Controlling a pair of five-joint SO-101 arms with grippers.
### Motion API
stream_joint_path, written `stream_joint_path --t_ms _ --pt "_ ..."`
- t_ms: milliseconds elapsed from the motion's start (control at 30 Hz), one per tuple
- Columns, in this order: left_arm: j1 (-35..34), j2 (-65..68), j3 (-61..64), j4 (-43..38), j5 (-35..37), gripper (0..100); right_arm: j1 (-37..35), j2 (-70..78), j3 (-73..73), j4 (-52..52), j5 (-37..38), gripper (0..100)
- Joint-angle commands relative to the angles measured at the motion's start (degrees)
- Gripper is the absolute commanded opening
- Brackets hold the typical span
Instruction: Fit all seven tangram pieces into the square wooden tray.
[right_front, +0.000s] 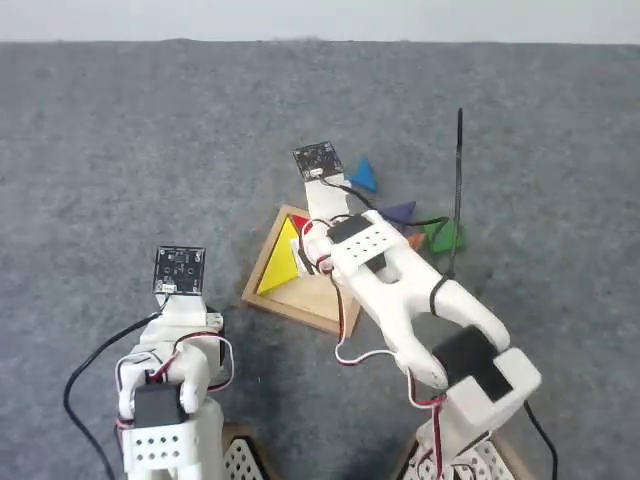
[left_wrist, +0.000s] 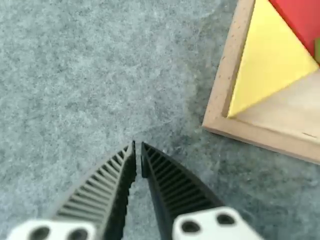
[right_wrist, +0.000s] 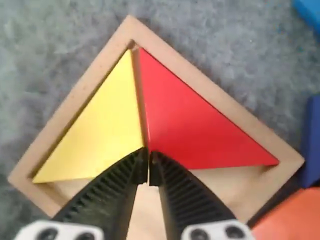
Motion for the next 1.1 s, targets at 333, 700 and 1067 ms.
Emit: stream_joint_path --t_ms 333,700,1067 --pt "-0.1 -1.1 -0.7 0.2 1.0 2 2.0 -17.7 5.1 11.3 6.1 2.0" --pt "-0.1 -1.1 -0.7 0.2 1.0 2 2.2 -16.4 19.2 5.3 14.0 2.0" --pt "-0.1 -1.1 -0.7 0.2 1.0 2 18.5 -12.8 16.3 7.9 24.1 2.0"
